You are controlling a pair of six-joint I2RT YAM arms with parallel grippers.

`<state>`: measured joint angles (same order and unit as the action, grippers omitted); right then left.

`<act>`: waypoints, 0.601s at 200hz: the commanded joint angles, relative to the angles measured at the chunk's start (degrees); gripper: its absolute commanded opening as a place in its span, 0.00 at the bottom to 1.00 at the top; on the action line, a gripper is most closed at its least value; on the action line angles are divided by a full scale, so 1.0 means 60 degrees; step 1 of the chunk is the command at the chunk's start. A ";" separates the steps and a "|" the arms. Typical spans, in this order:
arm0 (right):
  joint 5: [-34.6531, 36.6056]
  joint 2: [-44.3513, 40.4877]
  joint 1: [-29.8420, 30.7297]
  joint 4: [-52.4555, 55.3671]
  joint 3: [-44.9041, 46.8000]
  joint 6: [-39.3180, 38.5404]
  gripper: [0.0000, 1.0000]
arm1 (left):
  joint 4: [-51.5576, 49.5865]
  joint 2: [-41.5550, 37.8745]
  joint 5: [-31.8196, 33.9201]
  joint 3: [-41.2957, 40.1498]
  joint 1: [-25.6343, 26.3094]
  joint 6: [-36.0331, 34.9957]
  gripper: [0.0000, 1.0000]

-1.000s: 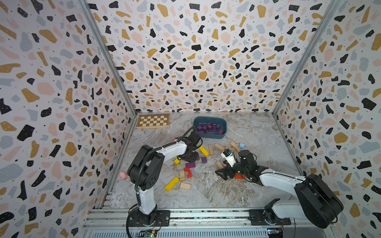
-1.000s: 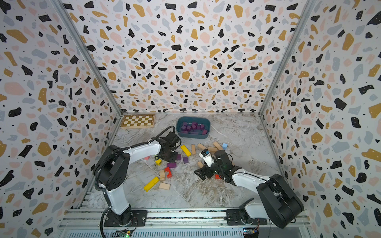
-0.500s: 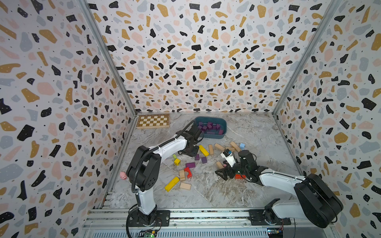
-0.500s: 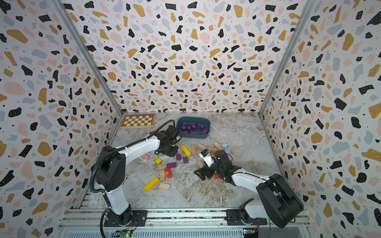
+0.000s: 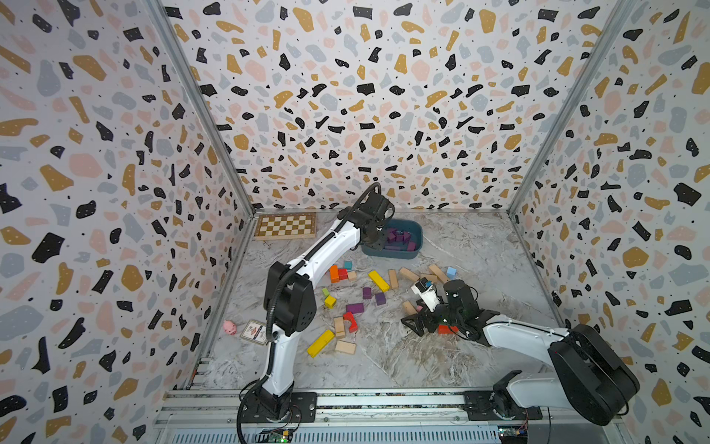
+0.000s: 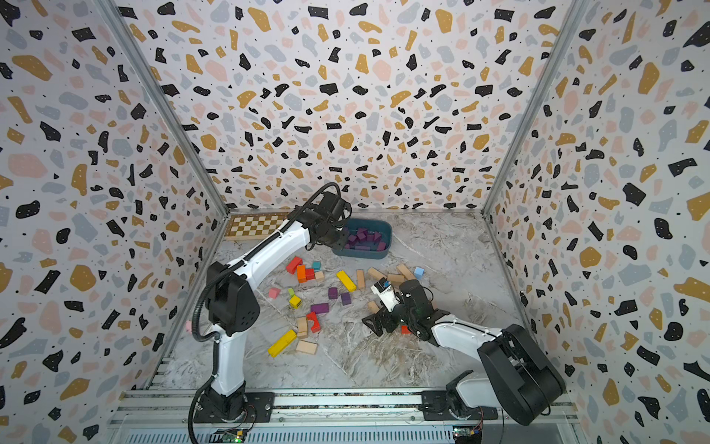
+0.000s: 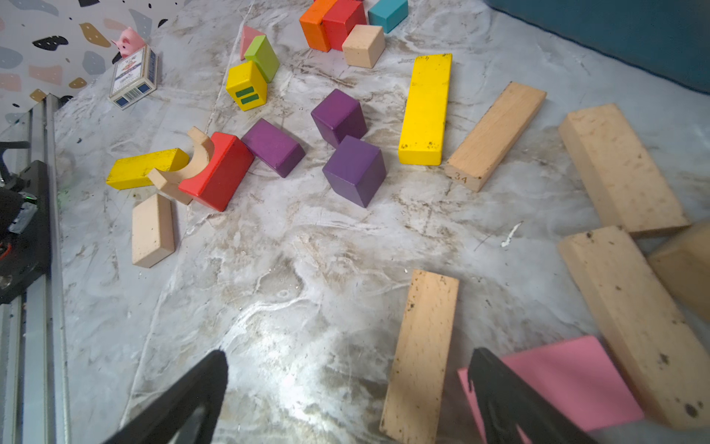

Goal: Pick purple bricks into the storage bin
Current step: Place the building block in the storage box.

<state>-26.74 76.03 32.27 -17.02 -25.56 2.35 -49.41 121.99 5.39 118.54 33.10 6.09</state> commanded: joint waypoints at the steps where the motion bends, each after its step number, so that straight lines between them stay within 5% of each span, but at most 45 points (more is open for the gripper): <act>1: 0.0134 -0.0264 0.0017 0.0301 -0.0239 -0.0035 1.00 | -0.0676 0.1105 -0.0270 0.1530 -0.0068 -0.0227 0.02; 36: 0.0150 -0.0323 0.0010 0.0302 -0.0237 -0.0055 1.00 | -0.0788 0.2721 -0.0190 0.3394 -0.0068 -0.0187 0.00; 120: 0.0114 -0.0252 0.0012 0.0302 -0.0245 -0.0064 1.00 | 0.1592 0.3972 0.0323 0.3606 -0.0244 -0.0070 0.00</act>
<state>-26.09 75.57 32.27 -16.23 -25.56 2.33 -45.15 144.31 5.48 137.21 31.97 5.76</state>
